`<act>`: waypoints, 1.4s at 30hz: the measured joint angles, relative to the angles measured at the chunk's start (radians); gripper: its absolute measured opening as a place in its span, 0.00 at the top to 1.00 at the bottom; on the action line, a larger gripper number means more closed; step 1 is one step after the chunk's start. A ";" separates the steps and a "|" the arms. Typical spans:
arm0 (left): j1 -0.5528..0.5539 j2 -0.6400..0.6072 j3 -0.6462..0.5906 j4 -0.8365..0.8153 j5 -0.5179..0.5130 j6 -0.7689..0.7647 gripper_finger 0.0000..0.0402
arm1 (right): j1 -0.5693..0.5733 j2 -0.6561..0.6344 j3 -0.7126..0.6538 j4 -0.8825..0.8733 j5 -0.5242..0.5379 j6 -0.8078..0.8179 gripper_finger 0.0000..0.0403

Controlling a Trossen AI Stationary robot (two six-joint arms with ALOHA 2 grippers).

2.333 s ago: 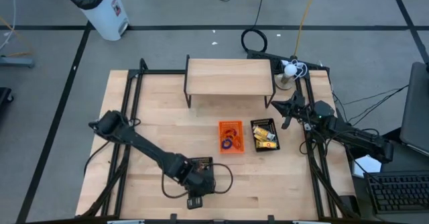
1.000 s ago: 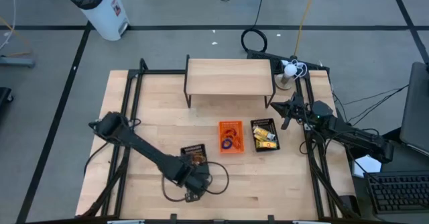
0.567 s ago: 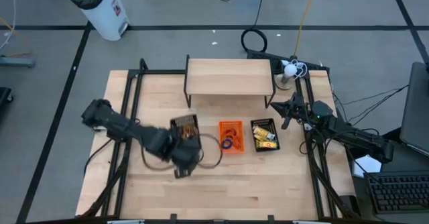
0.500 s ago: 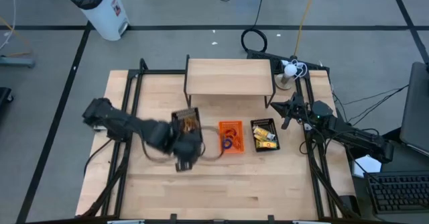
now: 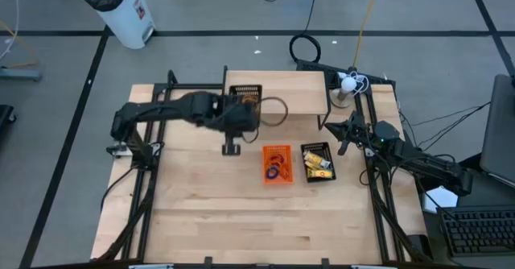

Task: Pick & Place Office Desk Supplies
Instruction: Put the bottom black bin on the shelf

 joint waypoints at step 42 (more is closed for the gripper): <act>0.317 0.215 0.000 0.055 0.156 0.165 0.94 | 0.000 0.003 0.000 0.005 0.001 -0.007 1.00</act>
